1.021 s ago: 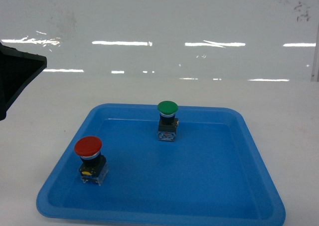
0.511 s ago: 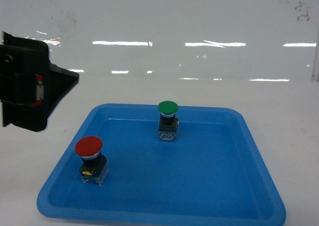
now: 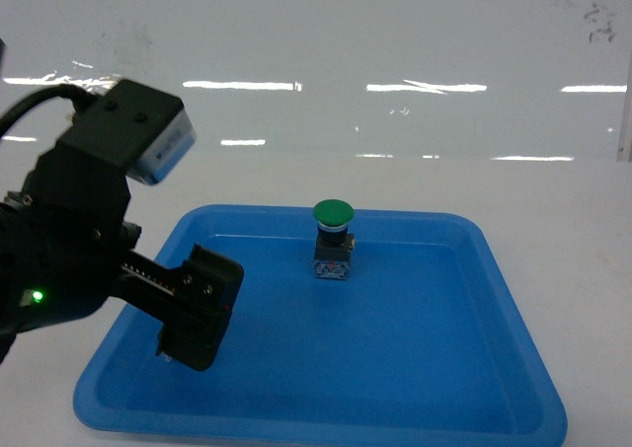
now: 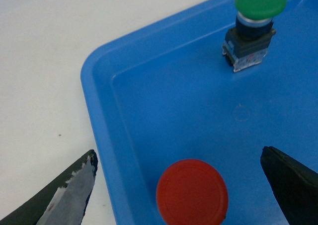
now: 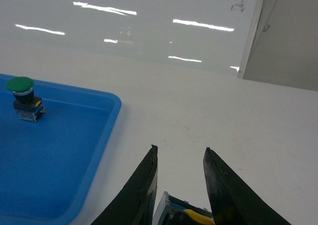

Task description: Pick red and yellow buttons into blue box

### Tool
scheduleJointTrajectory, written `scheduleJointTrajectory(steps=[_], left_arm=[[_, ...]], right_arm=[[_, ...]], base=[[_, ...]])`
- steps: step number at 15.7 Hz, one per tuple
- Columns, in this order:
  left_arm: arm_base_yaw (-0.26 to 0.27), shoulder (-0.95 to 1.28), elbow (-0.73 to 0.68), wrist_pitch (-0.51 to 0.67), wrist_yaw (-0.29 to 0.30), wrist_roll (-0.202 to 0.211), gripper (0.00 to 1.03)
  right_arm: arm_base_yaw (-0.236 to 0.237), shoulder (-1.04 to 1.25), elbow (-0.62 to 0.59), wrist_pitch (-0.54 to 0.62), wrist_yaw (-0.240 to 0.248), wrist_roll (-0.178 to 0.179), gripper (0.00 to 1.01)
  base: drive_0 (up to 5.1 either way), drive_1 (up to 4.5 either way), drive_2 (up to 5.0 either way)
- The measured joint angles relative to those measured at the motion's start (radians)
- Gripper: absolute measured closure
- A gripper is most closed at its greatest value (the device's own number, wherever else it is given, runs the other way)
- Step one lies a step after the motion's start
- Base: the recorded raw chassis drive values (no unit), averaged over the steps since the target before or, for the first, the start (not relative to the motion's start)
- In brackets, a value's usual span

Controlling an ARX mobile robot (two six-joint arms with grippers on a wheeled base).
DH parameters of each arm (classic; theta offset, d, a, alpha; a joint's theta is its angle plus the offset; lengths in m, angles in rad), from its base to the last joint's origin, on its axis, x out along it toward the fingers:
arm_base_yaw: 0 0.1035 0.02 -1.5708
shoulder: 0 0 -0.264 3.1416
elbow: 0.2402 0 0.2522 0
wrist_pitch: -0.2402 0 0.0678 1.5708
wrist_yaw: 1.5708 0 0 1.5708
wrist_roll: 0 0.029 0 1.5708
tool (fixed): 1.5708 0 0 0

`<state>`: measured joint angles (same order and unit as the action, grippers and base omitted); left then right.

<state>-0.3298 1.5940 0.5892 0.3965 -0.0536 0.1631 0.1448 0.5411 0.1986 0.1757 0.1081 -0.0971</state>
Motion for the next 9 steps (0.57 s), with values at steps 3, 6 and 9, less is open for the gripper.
scheduleJointTrajectory(steps=[3, 6, 9], left_arm=[[0.020, 0.084, 0.000, 0.036, 0.001, 0.002, 0.05], [0.032, 0.147, 0.016, 0.012, 0.032, -0.006, 0.05], [0.031, 0.183, 0.046, -0.023, 0.088, -0.032, 0.05]], right_arm=[[0.000, 0.000, 0.000, 0.000, 0.000, 0.000, 0.74], [0.000, 0.000, 0.000, 0.000, 0.000, 0.000, 0.74], [0.000, 0.000, 0.000, 0.000, 0.000, 0.000, 0.74]], base=[[0.0, 0.00, 0.0], [0.0, 0.00, 0.0], [0.0, 0.00, 0.0]])
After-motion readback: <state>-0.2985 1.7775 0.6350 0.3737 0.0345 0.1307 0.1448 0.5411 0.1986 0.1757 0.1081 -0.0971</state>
